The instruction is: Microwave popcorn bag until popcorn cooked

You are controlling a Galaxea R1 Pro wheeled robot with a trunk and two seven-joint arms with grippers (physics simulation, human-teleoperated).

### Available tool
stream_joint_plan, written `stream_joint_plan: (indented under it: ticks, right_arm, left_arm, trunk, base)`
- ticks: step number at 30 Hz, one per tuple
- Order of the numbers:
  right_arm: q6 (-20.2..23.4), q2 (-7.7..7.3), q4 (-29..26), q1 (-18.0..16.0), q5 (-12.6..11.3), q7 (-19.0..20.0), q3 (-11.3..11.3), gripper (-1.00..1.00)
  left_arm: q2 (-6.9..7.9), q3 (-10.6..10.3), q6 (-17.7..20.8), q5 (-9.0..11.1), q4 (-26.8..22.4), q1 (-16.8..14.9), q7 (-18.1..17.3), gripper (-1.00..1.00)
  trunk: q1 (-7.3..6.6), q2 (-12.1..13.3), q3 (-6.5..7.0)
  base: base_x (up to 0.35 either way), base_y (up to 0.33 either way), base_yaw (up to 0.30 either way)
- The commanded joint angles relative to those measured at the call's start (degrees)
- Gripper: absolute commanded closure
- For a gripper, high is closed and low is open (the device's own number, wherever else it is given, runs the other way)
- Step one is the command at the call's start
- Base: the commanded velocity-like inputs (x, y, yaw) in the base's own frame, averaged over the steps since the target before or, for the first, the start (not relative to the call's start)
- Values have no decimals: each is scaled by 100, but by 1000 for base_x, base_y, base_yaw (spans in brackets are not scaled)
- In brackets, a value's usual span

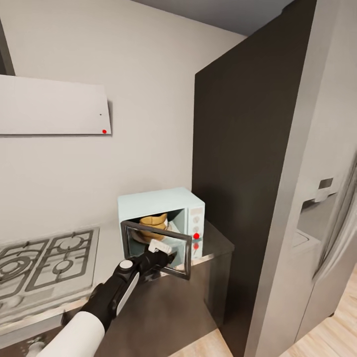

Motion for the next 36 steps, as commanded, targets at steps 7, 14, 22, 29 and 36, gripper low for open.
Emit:
stream_joint_plan:
  ticks: [7,14,22,29,36]
  right_arm:
    - [-16,-5,21,-5,4,5,-21,-100]
    - [-16,-3,21,-5,4,17,-20,-100]
    - [-16,-6,21,-5,4,21,-20,-100]
    - [-16,-2,21,-5,4,20,-20,-100]
    - [-16,-2,21,-5,4,17,-20,-100]
  left_arm:
    - [-7,5,92,10,-17,-1,-20,-100]
    - [-6,5,53,10,-17,0,-20,-100]
    - [-8,14,64,10,-19,0,-20,-100]
    - [-6,14,31,10,-19,0,-20,-100]
    - [-6,14,31,10,-17,0,-18,-100]
  trunk:
    - [2,-4,-2]
    - [2,-4,-2]
    - [2,-4,-2]
    - [2,-4,-2]
    - [2,-4,-2]
  base:
    - [189,-4,0]
    - [336,0,0]
    - [126,0,0]
    - [117,0,0]
    - [111,0,0]
